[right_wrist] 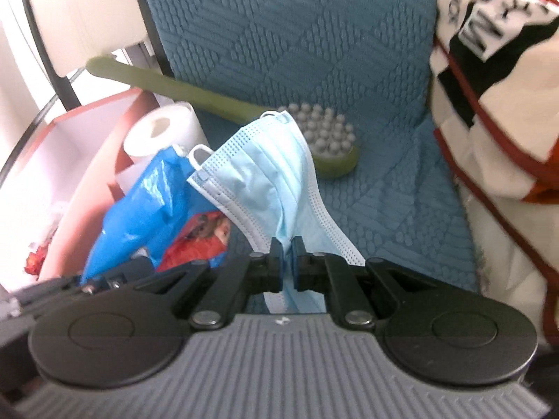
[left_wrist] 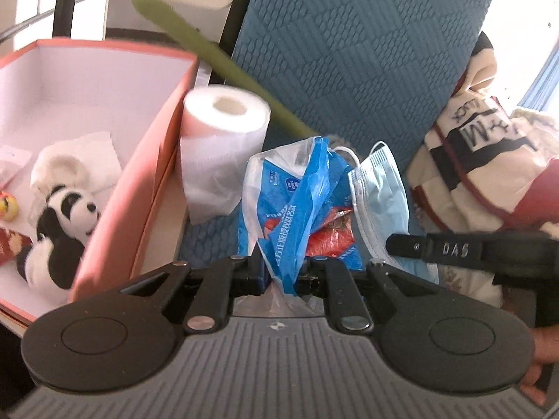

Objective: Organize soft objects
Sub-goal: 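Carry the wet-wipe packet and face mask in both tools over the pink box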

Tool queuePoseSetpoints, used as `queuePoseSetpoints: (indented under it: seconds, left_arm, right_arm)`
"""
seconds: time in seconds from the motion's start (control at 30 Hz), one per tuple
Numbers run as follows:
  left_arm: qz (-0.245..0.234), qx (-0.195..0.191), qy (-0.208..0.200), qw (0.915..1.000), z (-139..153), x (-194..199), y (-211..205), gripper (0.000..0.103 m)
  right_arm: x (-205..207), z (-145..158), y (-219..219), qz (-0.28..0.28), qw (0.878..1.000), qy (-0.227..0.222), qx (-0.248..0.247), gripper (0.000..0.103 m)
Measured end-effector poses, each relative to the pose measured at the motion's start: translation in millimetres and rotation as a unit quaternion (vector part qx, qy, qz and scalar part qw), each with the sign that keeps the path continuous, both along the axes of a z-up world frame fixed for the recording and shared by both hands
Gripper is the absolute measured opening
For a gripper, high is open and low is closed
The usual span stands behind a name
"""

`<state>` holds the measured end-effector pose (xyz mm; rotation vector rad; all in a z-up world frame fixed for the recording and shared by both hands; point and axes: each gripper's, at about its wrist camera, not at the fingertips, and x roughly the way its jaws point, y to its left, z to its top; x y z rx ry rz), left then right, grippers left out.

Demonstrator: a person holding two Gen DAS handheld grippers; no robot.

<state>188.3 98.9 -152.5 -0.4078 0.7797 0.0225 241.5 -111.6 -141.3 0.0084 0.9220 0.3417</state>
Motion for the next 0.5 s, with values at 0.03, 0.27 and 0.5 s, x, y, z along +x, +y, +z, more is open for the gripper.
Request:
queuePoseSetpoints:
  seconds: [0.03, 0.27, 0.5]
  left_arm:
    - [-0.002, 0.000, -0.002, 1.0000, 6, -1, 0, 0.015]
    - [-0.010, 0.002, -0.017, 0.9998, 39, -7, 6, 0.015]
    - [-0.014, 0.007, -0.026, 0.9995, 60, -12, 14, 0.015]
  right_arm:
    - [-3, 4, -1, -0.002, 1.000, -0.003, 0.005, 0.009]
    - [-20, 28, -13, -0.032, 0.999, -0.019, 0.028, 0.009]
    - [-31, 45, -23, -0.052, 0.997, -0.026, 0.042, 0.009]
